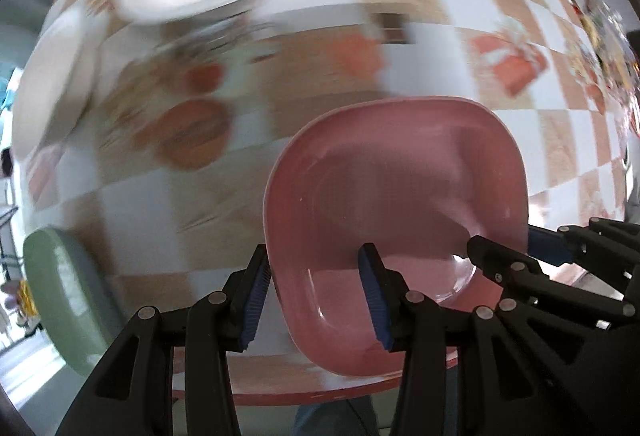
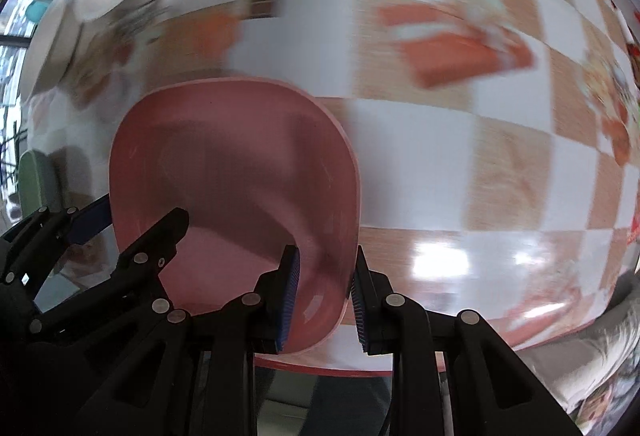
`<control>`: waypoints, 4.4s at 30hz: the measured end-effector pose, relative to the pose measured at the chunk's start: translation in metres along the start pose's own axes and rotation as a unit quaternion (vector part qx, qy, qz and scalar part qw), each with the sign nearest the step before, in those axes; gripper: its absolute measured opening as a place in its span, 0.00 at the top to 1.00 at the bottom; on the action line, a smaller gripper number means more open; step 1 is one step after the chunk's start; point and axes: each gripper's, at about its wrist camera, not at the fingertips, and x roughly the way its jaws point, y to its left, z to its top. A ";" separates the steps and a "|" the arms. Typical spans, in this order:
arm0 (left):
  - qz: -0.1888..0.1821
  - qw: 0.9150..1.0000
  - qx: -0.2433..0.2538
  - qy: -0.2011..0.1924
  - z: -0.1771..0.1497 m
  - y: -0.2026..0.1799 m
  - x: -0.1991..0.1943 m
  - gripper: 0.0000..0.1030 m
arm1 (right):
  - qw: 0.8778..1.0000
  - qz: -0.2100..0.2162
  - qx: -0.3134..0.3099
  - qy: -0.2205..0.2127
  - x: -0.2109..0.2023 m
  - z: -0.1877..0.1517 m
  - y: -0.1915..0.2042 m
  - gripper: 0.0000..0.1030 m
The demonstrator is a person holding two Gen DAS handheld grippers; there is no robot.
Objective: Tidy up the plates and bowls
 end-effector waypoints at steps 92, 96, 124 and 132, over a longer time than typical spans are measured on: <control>0.009 0.999 -0.002 -0.040 -0.013 0.058 -0.071 0.68 | 0.998 0.028 -0.017 0.045 -0.033 0.027 0.064 0.84; 0.011 0.998 -0.030 -0.050 -0.021 0.075 -0.084 0.68 | 0.998 0.028 -0.044 0.035 -0.045 0.036 0.093 0.84; 0.085 0.979 -0.182 -0.046 -0.087 0.247 -0.091 0.68 | 0.979 0.069 -0.172 0.085 0.006 0.048 0.323 0.84; 0.083 0.976 -0.192 -0.062 -0.089 0.252 -0.086 0.29 | 0.982 0.090 -0.147 0.083 0.014 0.058 0.289 0.43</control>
